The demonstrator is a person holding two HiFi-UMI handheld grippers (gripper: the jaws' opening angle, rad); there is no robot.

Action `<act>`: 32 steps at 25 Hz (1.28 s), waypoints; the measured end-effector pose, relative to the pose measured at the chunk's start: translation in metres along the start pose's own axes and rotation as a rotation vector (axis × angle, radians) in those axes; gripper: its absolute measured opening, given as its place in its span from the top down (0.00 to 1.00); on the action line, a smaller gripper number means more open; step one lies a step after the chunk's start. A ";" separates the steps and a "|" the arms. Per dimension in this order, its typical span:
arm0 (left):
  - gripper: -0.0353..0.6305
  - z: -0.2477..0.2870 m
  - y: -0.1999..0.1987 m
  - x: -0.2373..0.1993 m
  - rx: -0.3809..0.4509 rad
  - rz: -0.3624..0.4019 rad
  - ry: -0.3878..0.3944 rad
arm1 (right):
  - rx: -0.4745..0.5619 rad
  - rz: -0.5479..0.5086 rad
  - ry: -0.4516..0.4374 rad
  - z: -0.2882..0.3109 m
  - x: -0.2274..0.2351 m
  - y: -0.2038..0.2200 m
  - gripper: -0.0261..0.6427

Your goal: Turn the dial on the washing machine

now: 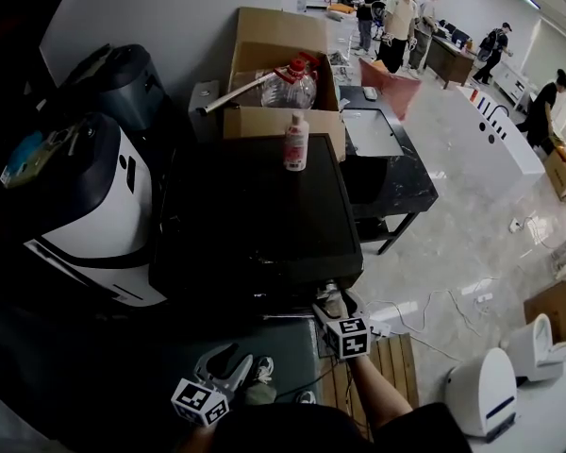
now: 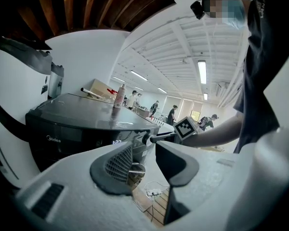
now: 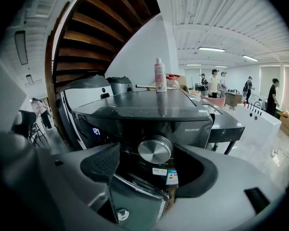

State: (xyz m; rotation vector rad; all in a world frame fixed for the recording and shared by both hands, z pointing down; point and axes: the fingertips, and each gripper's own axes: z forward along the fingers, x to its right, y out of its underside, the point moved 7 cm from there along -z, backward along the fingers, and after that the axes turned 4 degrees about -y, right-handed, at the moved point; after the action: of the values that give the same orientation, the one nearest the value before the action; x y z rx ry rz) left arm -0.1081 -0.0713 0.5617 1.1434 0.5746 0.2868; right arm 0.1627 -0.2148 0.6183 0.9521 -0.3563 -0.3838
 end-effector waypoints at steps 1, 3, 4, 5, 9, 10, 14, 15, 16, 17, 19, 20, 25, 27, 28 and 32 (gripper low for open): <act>0.73 0.002 -0.001 0.001 0.005 0.005 0.003 | 0.015 0.005 0.005 -0.006 -0.001 -0.002 0.45; 0.73 0.008 -0.005 0.002 0.014 0.019 0.011 | 0.047 0.011 0.014 -0.018 -0.002 -0.005 0.49; 0.74 0.010 -0.007 0.003 0.019 0.028 0.015 | 0.061 0.013 0.013 -0.023 -0.004 -0.006 0.51; 0.74 0.013 -0.009 0.004 0.024 0.036 0.018 | 0.074 0.015 0.009 -0.029 -0.006 -0.008 0.53; 0.76 0.019 -0.018 0.012 0.053 0.062 0.019 | 0.124 0.044 0.005 -0.056 -0.014 -0.012 0.60; 0.77 0.020 -0.020 0.015 0.059 0.069 0.020 | 0.139 0.050 0.002 -0.063 -0.016 -0.013 0.63; 0.79 0.024 -0.023 0.027 0.071 0.094 0.034 | 0.189 0.041 -0.017 -0.091 -0.028 -0.018 0.72; 0.80 0.025 -0.023 0.030 0.073 0.099 0.037 | 0.198 0.037 -0.023 -0.098 -0.031 -0.018 0.73; 0.81 0.025 -0.022 0.034 0.075 0.103 0.039 | 0.206 0.034 -0.027 -0.105 -0.033 -0.019 0.75; 0.82 0.025 -0.022 0.037 0.077 0.107 0.039 | 0.214 0.031 -0.031 -0.111 -0.035 -0.020 0.76; 0.86 0.025 -0.021 0.044 0.081 0.115 0.036 | 0.230 0.022 -0.033 -0.125 -0.038 -0.021 0.80; 0.88 0.024 -0.020 0.047 0.083 0.117 0.033 | 0.237 0.017 -0.034 -0.132 -0.040 -0.021 0.83; 0.93 0.019 -0.015 0.061 0.081 0.123 0.026 | 0.271 0.002 -0.051 -0.162 -0.046 -0.019 0.96; 0.93 0.018 -0.014 0.067 0.082 0.124 0.029 | 0.270 -0.004 -0.061 -0.171 -0.046 -0.017 0.96; 0.93 0.017 -0.013 0.070 0.083 0.124 0.028 | 0.269 -0.003 -0.068 -0.175 -0.046 -0.015 0.96; 0.93 0.012 -0.008 0.081 0.077 0.120 0.023 | 0.271 -0.009 -0.079 -0.189 -0.045 -0.008 0.96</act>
State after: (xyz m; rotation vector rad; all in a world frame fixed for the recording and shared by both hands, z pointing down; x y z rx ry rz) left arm -0.0355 -0.0439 0.5357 1.2528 0.5418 0.3844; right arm 0.2078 -0.0632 0.5059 1.2051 -0.4848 -0.3886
